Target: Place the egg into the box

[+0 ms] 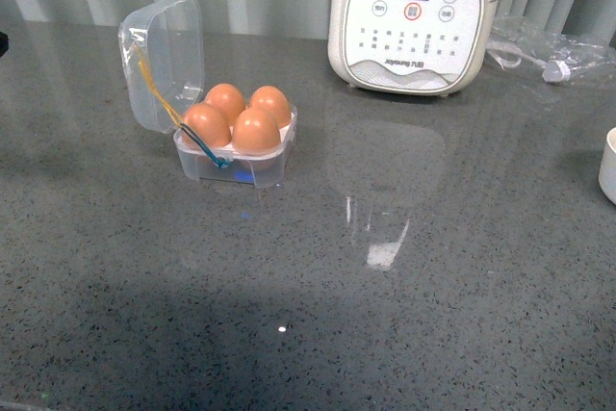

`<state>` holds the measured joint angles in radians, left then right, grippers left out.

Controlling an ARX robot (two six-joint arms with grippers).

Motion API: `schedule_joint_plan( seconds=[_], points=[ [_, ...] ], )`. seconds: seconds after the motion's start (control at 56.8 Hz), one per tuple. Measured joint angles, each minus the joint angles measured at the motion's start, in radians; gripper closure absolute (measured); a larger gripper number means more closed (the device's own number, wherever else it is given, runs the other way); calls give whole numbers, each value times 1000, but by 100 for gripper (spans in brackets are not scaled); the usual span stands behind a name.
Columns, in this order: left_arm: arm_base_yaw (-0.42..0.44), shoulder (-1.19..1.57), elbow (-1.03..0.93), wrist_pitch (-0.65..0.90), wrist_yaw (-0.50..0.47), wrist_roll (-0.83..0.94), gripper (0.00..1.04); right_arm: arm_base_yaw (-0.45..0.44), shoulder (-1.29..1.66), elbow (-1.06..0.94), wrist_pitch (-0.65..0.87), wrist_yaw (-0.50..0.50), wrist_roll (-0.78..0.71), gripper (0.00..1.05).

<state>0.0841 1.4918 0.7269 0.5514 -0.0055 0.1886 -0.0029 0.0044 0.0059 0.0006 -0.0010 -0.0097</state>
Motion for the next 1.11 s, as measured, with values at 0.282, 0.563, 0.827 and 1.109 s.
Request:
schedule_joint_plan(
  seconds=[0.282, 0.563, 0.827, 1.109],
  points=[
    [-58, 126, 90, 23, -69, 32, 7, 0, 0, 0, 0, 0, 0, 7],
    [-146, 147, 147, -4, -96, 19, 7, 0, 0, 0, 0, 0, 0, 7],
    [-312, 39, 76, -35, -89, -55, 7, 0, 0, 0, 0, 0, 0, 7],
    [-475, -29, -25, -62, -42, -105, 7, 0, 0, 0, 0, 0, 0, 7]
  ],
)
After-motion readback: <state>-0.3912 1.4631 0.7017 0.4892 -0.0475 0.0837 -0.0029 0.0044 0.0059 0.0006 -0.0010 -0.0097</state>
